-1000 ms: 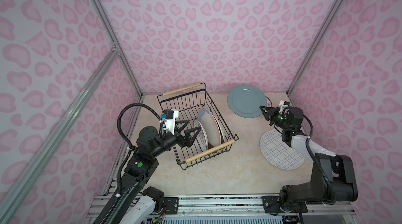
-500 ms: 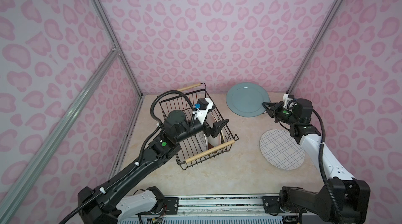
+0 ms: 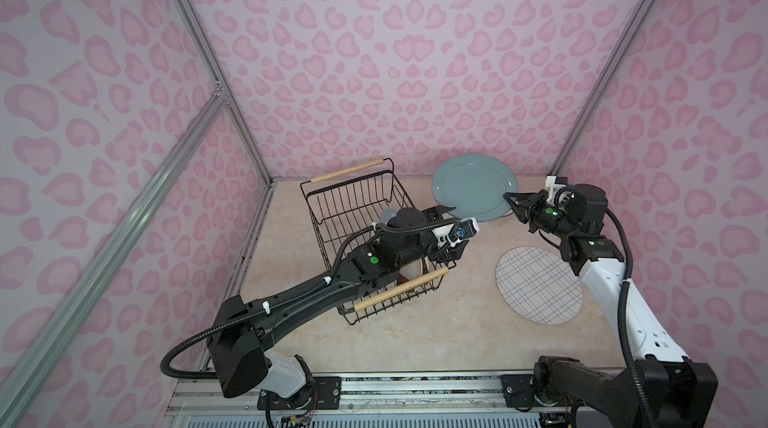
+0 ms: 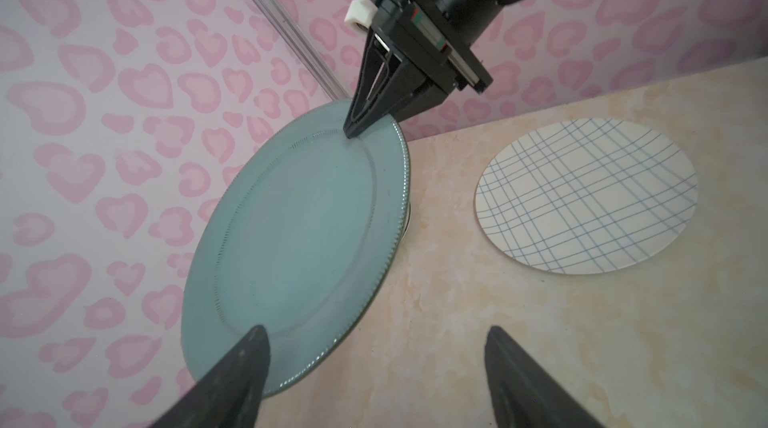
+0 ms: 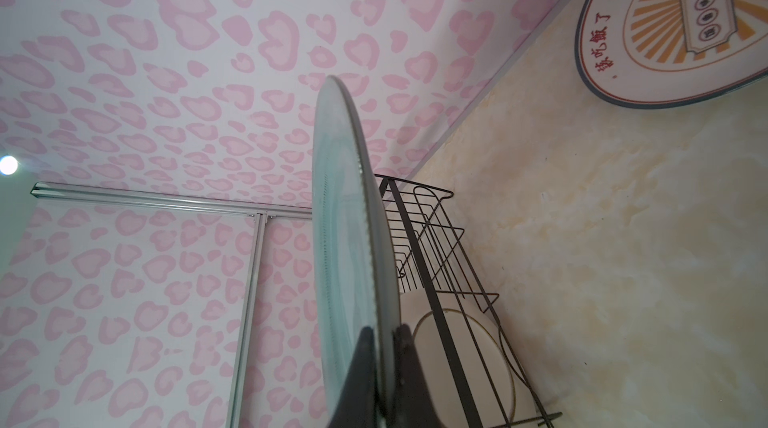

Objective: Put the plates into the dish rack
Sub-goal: 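Lift the grey-green plate upright while the left gripper reaches over to grasp its rim, then carry the grey-green plate to the rack with the left gripper while the right withdraws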

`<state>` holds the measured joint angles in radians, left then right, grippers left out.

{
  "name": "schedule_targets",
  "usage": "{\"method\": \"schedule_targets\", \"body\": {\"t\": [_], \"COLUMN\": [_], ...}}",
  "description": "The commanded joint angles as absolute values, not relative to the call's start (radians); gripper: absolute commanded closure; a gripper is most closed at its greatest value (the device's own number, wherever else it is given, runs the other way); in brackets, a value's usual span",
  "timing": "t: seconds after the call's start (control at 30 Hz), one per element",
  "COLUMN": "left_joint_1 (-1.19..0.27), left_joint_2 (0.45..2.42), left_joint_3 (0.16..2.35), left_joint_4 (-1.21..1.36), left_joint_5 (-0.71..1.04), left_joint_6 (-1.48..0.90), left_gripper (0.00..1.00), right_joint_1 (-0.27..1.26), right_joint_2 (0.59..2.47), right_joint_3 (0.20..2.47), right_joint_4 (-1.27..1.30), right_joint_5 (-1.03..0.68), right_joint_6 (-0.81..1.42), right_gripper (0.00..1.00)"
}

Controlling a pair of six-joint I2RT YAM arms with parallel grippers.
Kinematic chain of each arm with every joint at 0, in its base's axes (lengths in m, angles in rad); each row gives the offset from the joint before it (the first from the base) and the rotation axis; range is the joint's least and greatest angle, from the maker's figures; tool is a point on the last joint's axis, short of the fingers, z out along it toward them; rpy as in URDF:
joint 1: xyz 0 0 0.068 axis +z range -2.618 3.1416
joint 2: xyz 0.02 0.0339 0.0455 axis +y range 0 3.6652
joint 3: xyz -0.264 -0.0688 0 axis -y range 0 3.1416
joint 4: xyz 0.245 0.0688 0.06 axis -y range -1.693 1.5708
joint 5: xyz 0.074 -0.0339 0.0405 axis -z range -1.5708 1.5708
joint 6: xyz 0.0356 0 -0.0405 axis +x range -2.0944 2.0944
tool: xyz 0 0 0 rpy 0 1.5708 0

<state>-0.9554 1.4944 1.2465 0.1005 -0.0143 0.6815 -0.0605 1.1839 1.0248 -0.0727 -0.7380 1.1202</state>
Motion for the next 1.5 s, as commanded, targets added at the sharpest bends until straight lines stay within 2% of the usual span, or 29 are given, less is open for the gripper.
{"method": "schedule_targets", "body": {"t": [0.0,0.3,0.37,0.63,0.97,1.13,1.23,1.33,1.4,1.43,1.47], "left_joint_1": [-0.974,-1.014,-1.015,-1.02,-1.026,-1.033,-1.038,-1.047,-1.055,-1.059,-1.064], "left_joint_2": [1.535,1.667,1.689,1.729,1.783,1.808,1.81,1.812,1.812,1.809,1.802], "left_joint_3": [1.264,1.295,1.311,1.339,1.405,1.417,1.42,1.422,1.421,1.42,1.42], "left_joint_4": [0.22,0.411,0.417,0.394,0.392,0.391,0.389,0.38,0.379,0.38,0.376], "left_joint_5": [-0.138,-0.316,-0.337,-0.37,-0.41,-0.426,-0.433,-0.445,-0.466,-0.476,-0.483], "left_joint_6": [0.85,1.004,1.01,1.006,1.038,1.058,1.066,1.079,1.085,1.077,1.063], "left_gripper": [0.21,0.26,0.31,0.5,0.56,0.63,0.76,0.96,0.96,0.96,0.96], "right_joint_1": [-0.056,-0.048,-0.048,-0.046,-0.034,-0.034,-0.035,-0.033,-0.027,-0.022,-0.018], "right_joint_2": [1.171,1.155,1.152,1.15,1.146,1.144,1.144,1.144,1.144,1.143,1.141], "right_joint_3": [1.027,1.023,1.021,1.017,1.019,1.019,1.02,1.022,1.034,1.042,1.05], "right_joint_4": [-0.004,-0.009,-0.013,-0.026,-0.041,-0.044,-0.045,-0.037,-0.033,-0.034,-0.036], "right_joint_5": [-0.767,-0.767,-0.767,-0.759,-0.749,-0.75,-0.751,-0.756,-0.761,-0.759,-0.759], "right_joint_6": [1.141,1.148,1.146,1.14,1.134,1.132,1.133,1.134,1.12,1.11,1.099], "right_gripper": [1.0,1.0,1.0,1.0,1.0,1.0,1.0,1.0,1.0,0.91,0.76]}}
